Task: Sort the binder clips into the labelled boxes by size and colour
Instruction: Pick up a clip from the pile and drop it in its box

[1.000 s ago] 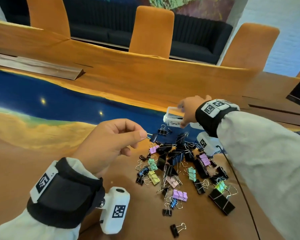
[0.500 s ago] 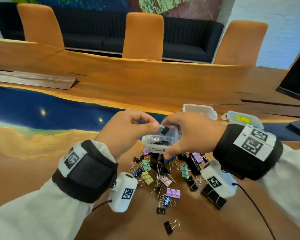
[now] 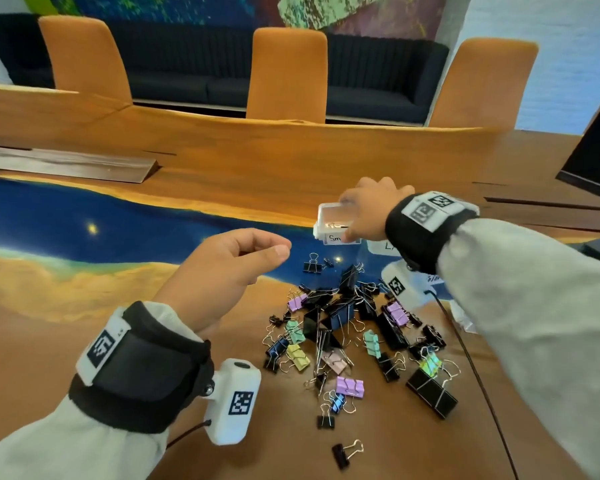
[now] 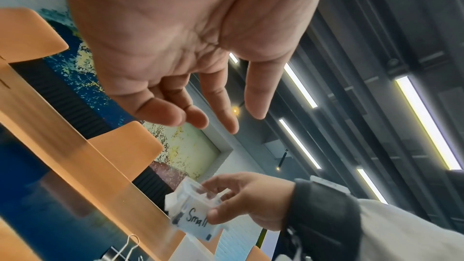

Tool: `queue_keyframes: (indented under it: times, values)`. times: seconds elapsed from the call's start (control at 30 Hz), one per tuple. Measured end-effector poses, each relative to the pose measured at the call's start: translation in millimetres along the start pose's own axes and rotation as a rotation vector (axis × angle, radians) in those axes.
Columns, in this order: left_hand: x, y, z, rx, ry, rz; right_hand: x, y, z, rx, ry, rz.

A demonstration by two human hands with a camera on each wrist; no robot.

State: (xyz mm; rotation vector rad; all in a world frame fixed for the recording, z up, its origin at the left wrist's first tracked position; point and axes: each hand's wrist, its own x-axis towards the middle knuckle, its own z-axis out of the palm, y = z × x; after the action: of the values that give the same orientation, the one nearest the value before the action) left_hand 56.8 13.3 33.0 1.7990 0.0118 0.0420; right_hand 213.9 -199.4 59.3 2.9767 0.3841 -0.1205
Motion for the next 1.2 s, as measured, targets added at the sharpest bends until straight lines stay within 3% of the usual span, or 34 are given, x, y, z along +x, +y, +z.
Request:
queue_keyframes:
  times: [0.13,0.37,0.6,0.7,0.9,1.2]
  values:
    - [-7.3,0.6,-6.3,0.046,-0.035,0.012,25.6,-9.0,7.0,-0.06,-0.121,0.016]
    - [-25.2,3.6,-15.1,0.255,-0.301,0.01,31.3,-8.5,17.2,-0.054,-0.194,0.004]
    - [-31.0,-2.7,4.2,0.466,-0.463,0.034,-26.6,10.0,-9.5,0.361,0.053,-0.027]
    - [-32.4,-5.8,18.0,0.663,-0.55,0.029,-65.4,17.1,-8.6,0.541,0.103,-0.099]
    - [-28.8,-10.6,40.9,1.071,-0.593,0.06,-123.4,28.6,-2.4,0.709,0.186,-0.176]
    - [-24.8,-20.3,56.6,1.132,-0.606,0.064,-142.5,27.2,26.8,0.954,0.234,-0.16]
